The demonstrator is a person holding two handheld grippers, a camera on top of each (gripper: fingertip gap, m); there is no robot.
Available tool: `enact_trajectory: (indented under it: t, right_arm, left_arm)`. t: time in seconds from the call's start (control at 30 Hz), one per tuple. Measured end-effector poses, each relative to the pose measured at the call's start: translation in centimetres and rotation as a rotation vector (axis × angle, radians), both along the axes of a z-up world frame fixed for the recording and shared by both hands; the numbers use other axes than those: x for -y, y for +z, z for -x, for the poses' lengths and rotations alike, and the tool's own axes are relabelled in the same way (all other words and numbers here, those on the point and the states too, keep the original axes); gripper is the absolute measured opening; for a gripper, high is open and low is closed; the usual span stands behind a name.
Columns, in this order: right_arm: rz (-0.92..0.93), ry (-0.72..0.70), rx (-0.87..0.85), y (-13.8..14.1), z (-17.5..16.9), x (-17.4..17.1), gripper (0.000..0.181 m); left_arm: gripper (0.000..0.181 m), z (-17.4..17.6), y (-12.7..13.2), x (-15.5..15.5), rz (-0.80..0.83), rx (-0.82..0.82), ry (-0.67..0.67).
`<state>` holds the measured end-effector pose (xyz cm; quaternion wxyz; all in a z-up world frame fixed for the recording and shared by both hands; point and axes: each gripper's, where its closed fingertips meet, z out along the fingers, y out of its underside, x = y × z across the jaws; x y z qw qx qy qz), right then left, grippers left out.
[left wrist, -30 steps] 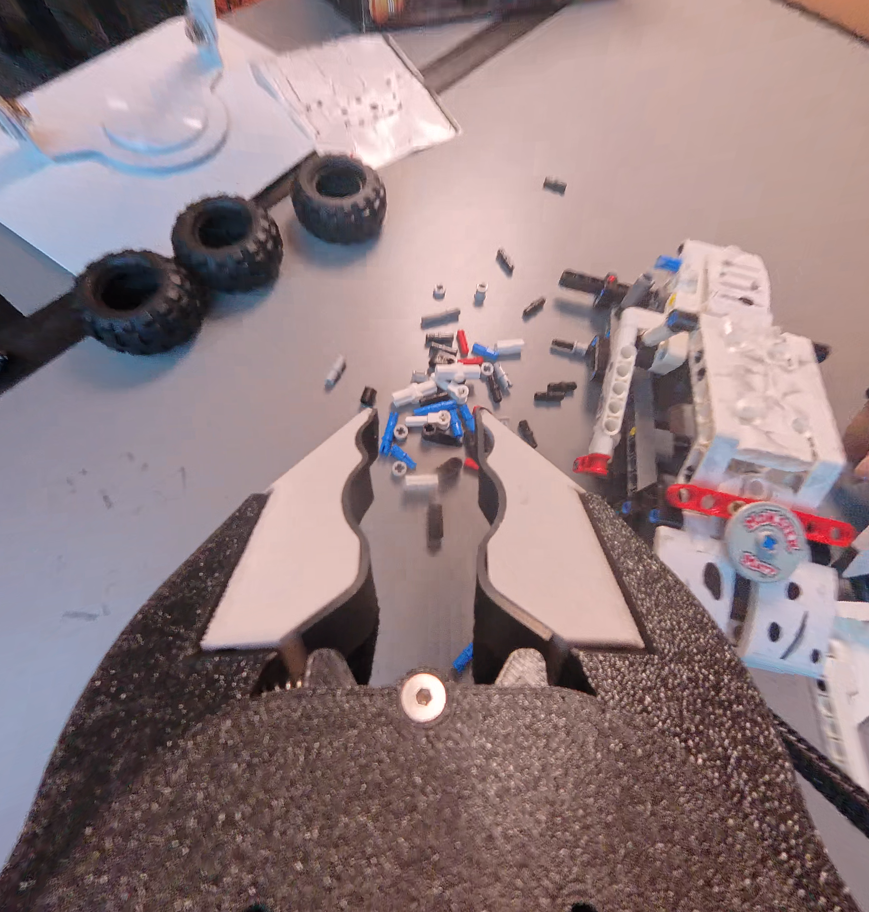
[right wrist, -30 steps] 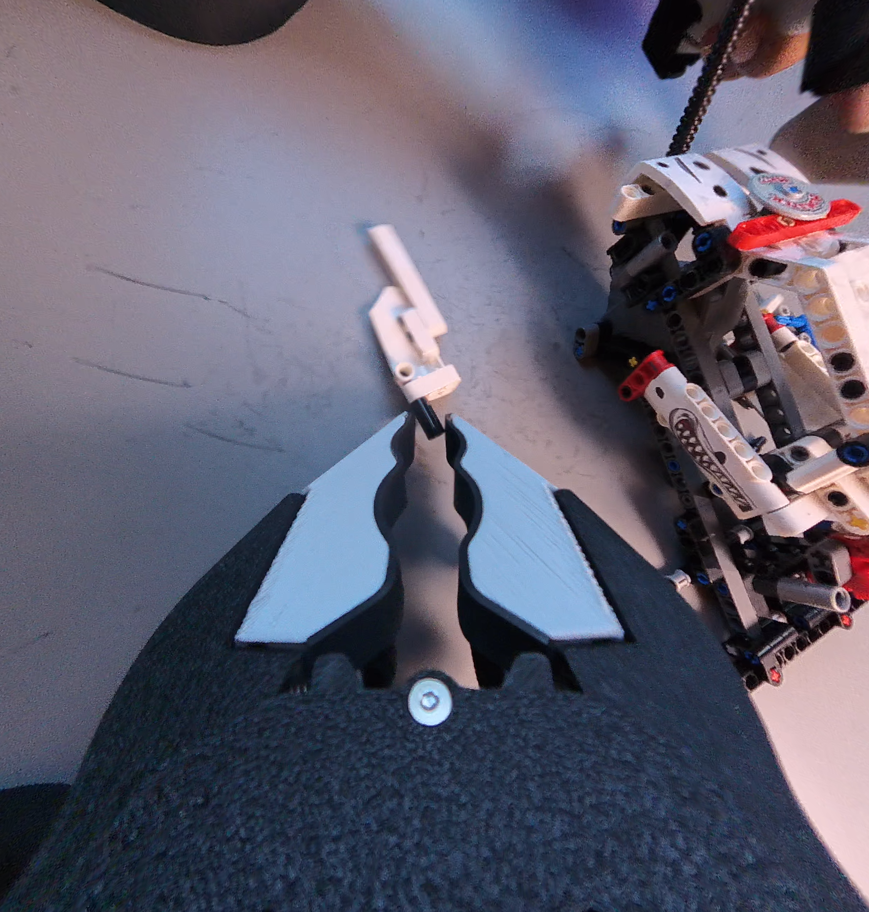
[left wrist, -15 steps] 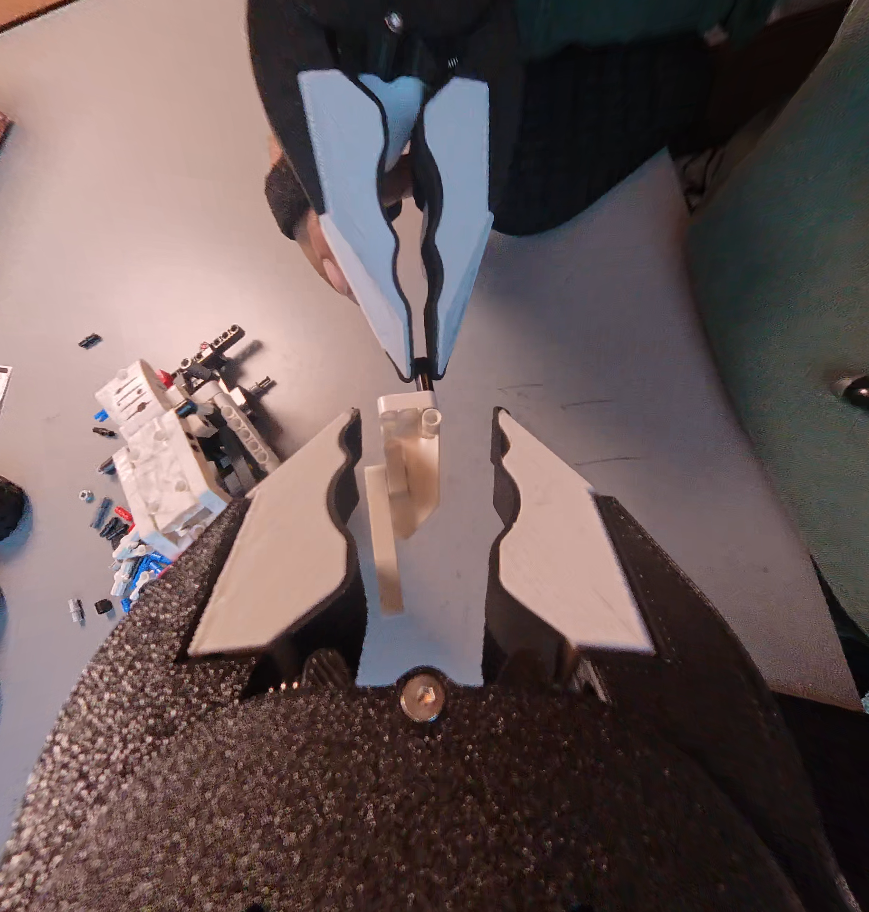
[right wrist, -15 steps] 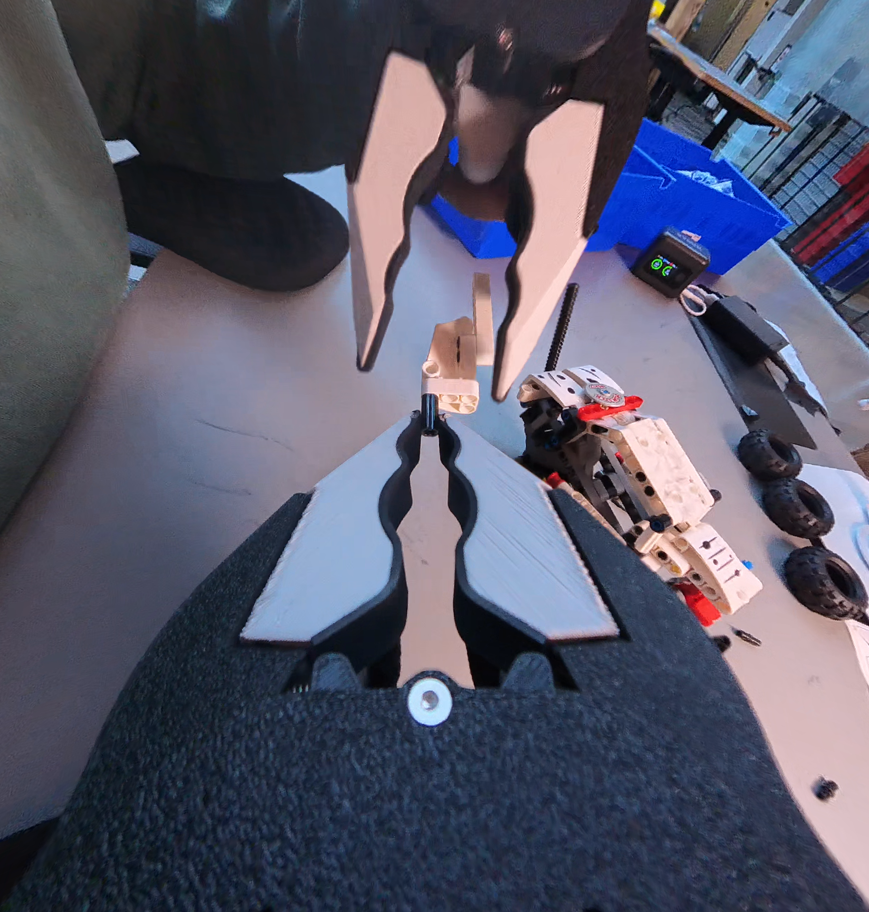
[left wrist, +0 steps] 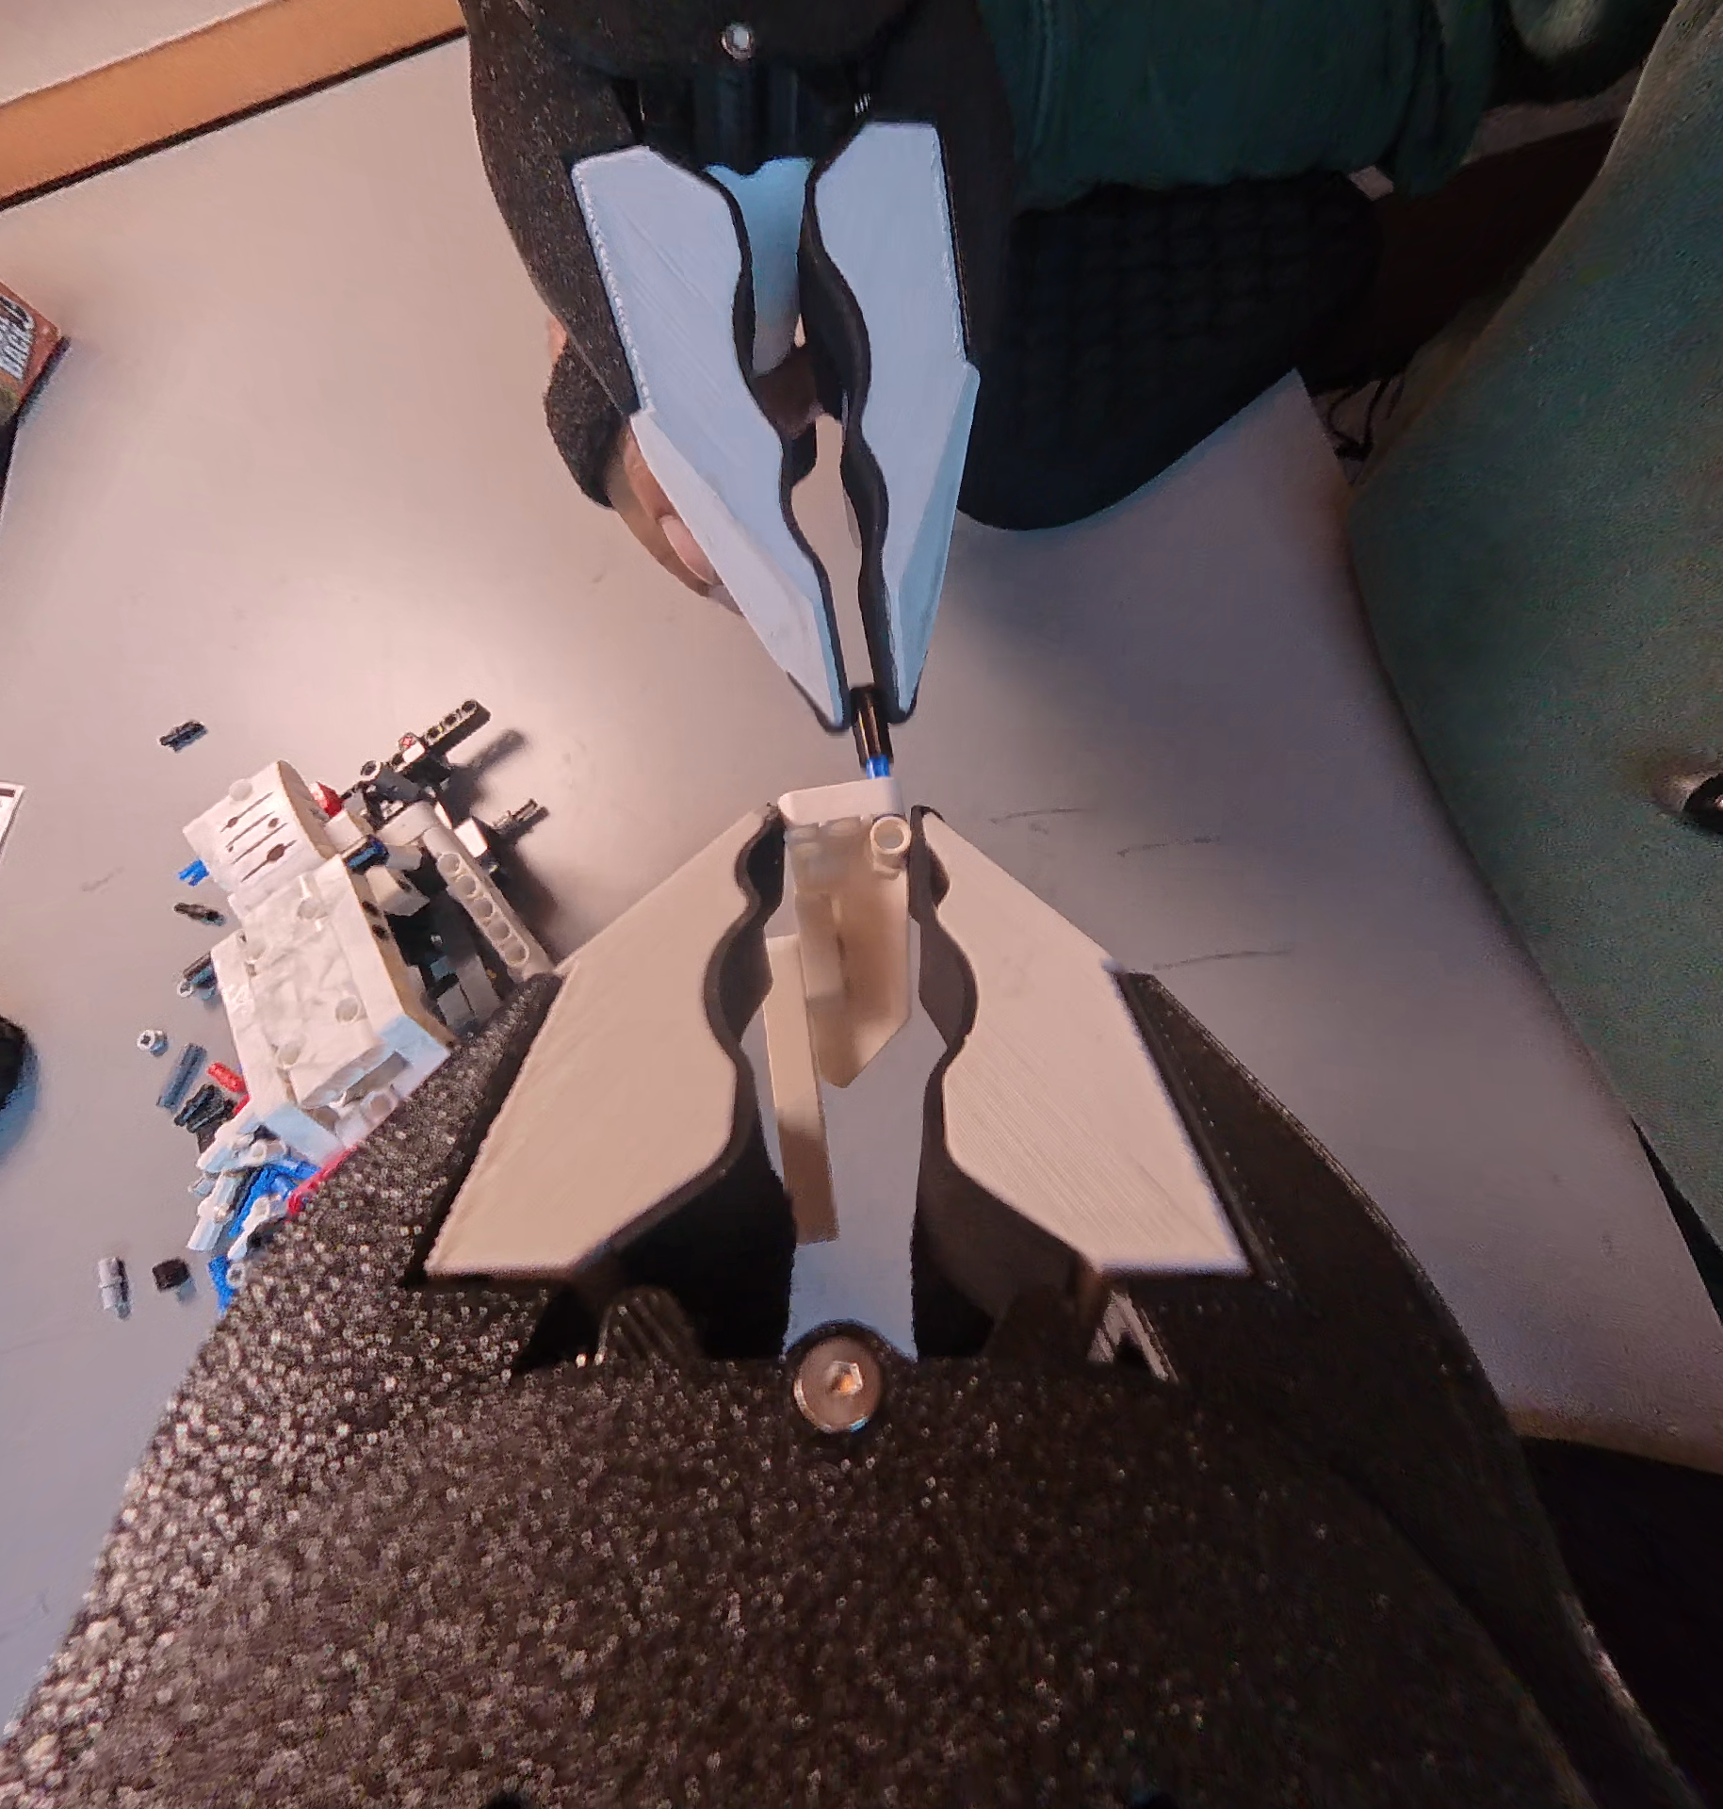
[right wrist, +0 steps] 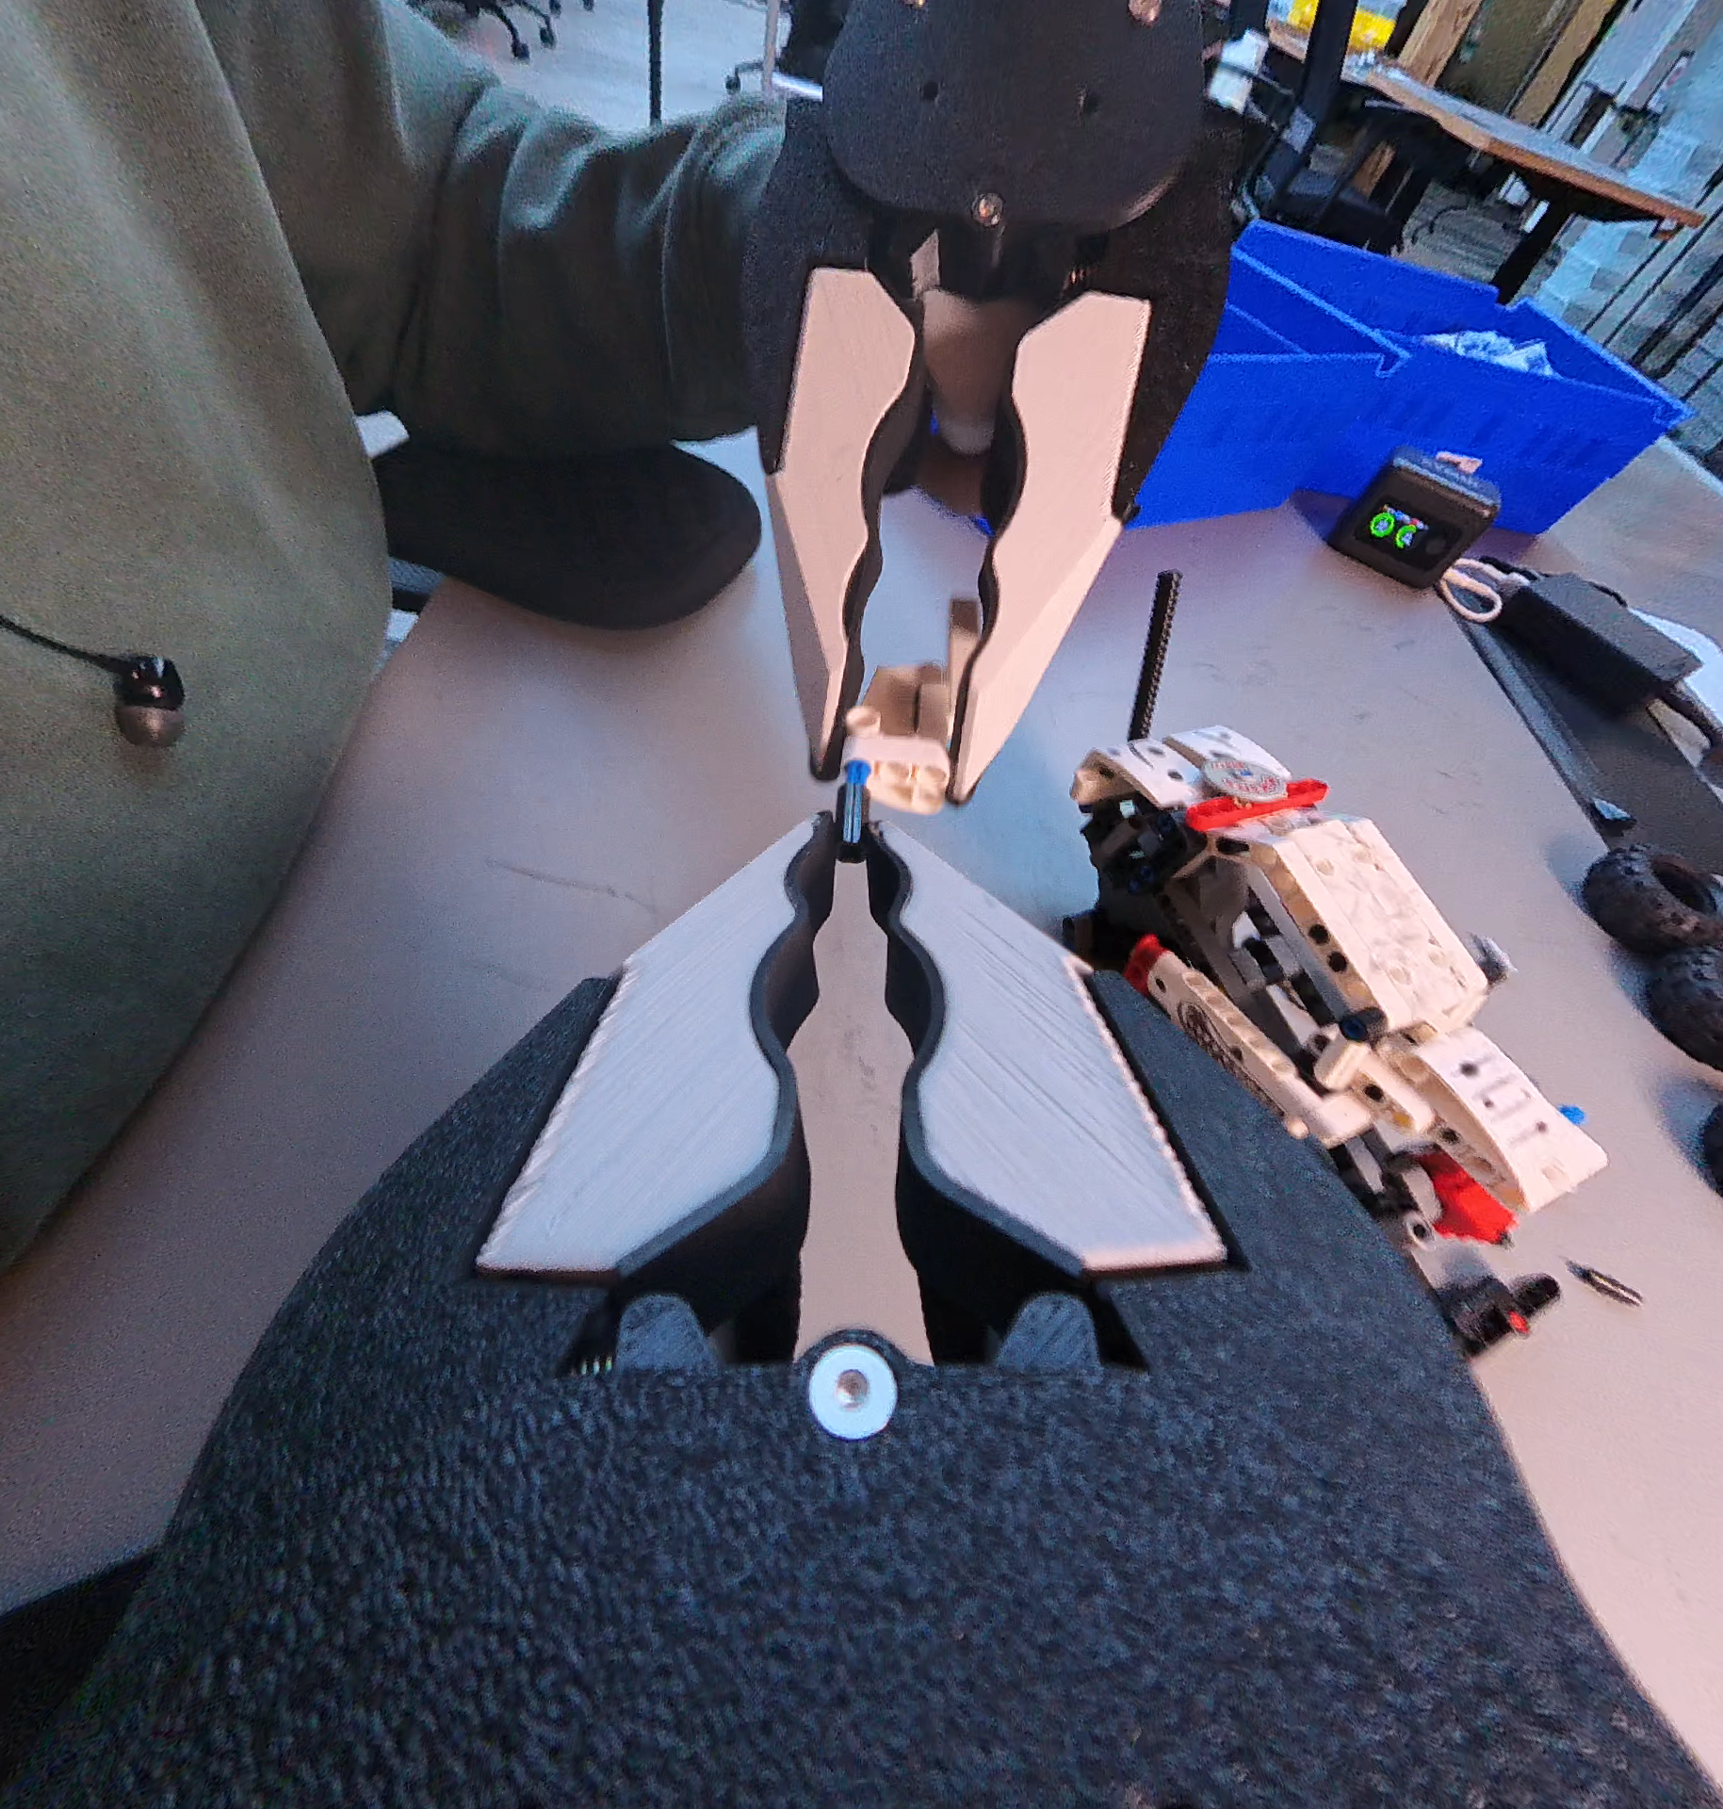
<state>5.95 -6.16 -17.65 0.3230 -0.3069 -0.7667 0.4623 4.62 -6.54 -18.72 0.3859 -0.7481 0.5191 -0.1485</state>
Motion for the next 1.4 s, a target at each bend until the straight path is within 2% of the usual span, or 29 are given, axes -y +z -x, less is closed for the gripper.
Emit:
enact_trajectory:
  t: [0.03,0.07,0.1,0.17,0.27,0.33,0.47,0.53,0.6,0.7,0.77,0.87,0.93,1.0,1.1,1.2,1.3,1.4]
  right_arm:
    - [-0.003,-0.03,-0.012,0.4,-0.4,-1.1,0.005]
    - [0.044,-0.07,-0.048,1.5,-1.0,-2.6,0.005]
    - [0.083,-0.112,-0.08,2.6,-1.7,-4.2,0.005]
    - [0.079,-0.198,-0.118,3.5,-2.4,-7.0,0.005]
    - [0.057,-0.275,-0.107,3.2,-1.4,-9.1,0.005]
    - [0.017,-0.352,-0.081,2.5,-0.1,-11.2,0.005]
    - [-0.01,-0.483,-0.011,2.0,3.8,-16.3,0.006]
    - [-0.02,-0.473,0.07,1.2,6.4,-18.0,0.006]
    - [-0.018,-0.432,0.188,-0.5,9.3,-19.0,0.006]
    - [-0.074,-0.377,0.35,-4.0,13.2,-20.1,0.006]
    - [-0.083,-0.32,0.459,-6.1,14.9,-19.9,0.006]
    - [-0.131,-0.266,0.622,-8.9,16.0,-20.0,0.006]
    - [-0.149,-0.247,0.677,-9.7,16.3,-19.9,0.007]
    - [-0.164,-0.238,0.693,-9.7,16.3,-19.7,0.018]
    - [-0.114,-0.268,0.564,-6.9,17.1,-19.4,0.027]
    - [-0.023,-0.261,0.32,-1.1,17.2,-17.4,0.027]
    - [0.113,-0.084,0.163,4.2,13.8,-11.6,0.021]
    - [0.153,0.15,0.15,5.6,8.0,-5.0,0.02]
  left_arm:
    - [0.025,1.5,-0.7,-0.2,0.0,-0.07,0.04]
    - [0.025,2.9,-0.7,-0.3,-0.002,-0.068,0.08]
    - [0.024,3.4,0.2,0.1,0.01,0.022,0.099]
    - [0.025,4.4,1.0,0.5,-0.019,0.063,0.138]
    - [0.025,4.0,2.5,0.2,-0.048,0.178,0.174]
    - [0.025,4.2,3.4,-0.4,-0.075,0.277,0.225]
    - [0.025,4.3,5.0,-1.4,-0.042,0.669,0.334]
    - [0.025,4.6,5.2,-1.6,0.033,0.859,0.357]
    - [0.025,4.7,5.7,-1.4,0.105,1.024,0.327]
    - [0.025,4.3,5.6,-0.9,0.145,1.107,0.251]
    - [0.025,3.9,5.5,-0.3,0.152,1.13,0.187]
    - [0.025,3.7,4.7,-0.3,0.157,1.11,0.166]
    - [0.025,3.6,4.6,-0.3,0.166,1.114,0.163]
    - [0.025,3.7,4.5,-0.3,0.167,1.115,0.168]
    - [0.025,3.9,4.4,-0.4,0.174,1.116,0.177]
    - [0.025,4.0,4.4,-0.5,0.197,1.137,0.174]
    - [0.025,4.1,4.4,-0.6,0.208,1.146,0.177]
    - [0.025,4.0,4.3,-0.5,0.205,1.14,0.177]
